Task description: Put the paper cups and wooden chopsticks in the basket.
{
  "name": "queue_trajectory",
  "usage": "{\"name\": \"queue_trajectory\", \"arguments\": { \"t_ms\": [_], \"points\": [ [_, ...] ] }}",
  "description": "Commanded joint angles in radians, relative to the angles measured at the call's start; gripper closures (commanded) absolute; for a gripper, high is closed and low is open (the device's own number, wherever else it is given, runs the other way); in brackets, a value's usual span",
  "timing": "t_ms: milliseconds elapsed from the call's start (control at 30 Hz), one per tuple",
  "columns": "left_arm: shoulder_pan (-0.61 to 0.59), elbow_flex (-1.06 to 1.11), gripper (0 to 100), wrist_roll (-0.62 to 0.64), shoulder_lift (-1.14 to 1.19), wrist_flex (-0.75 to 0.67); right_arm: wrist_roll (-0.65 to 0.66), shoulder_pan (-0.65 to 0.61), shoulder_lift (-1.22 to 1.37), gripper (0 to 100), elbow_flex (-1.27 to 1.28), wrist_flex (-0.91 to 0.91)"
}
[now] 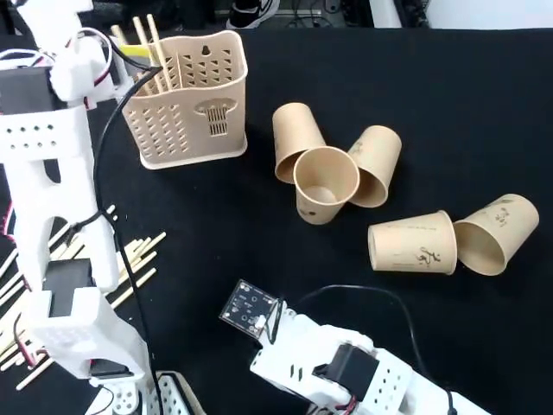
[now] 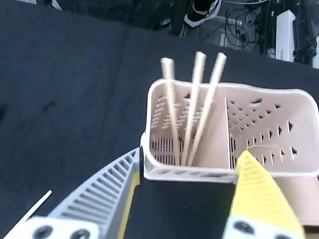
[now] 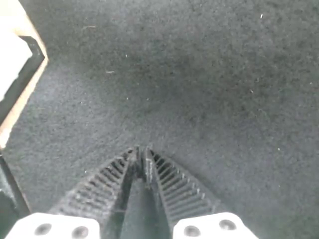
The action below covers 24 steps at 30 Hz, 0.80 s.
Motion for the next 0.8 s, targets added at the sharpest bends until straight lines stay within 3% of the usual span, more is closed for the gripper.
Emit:
{"name": "queue_trajectory", "arguments": {
  "t_ms": [0, 133, 267, 467, 700, 767],
  "points": [
    [-0.013, -0.079, 70, 0.008, -0.018, 0.063, 0.002, -0.011, -0.157, 98.7, -0.005, 0.005],
    [-0.027, -0.145, 70, 0.008, -0.020, 0.161, 0.002, -0.011, -0.157, 98.7, -0.005, 0.005],
    [-0.153, -0.050, 75, 0.008, -0.084, 0.160, 0.002, -0.011, -0.157, 98.7, -0.005, 0.005],
    [-0.286, 0.398, 76, -0.161, -0.328, 0.157, 0.002, -0.011, -0.157, 98.7, -0.005, 0.005],
    [-0.308, 0.938, 76, -0.371, -0.647, 0.147, 0.002, -0.011, -0.157, 98.7, -0.005, 0.005],
    [-0.306, 1.093, 76, -0.396, -0.738, 0.080, 0.002, -0.009, -0.157, 98.7, -0.005, 0.005]
  ]
}}
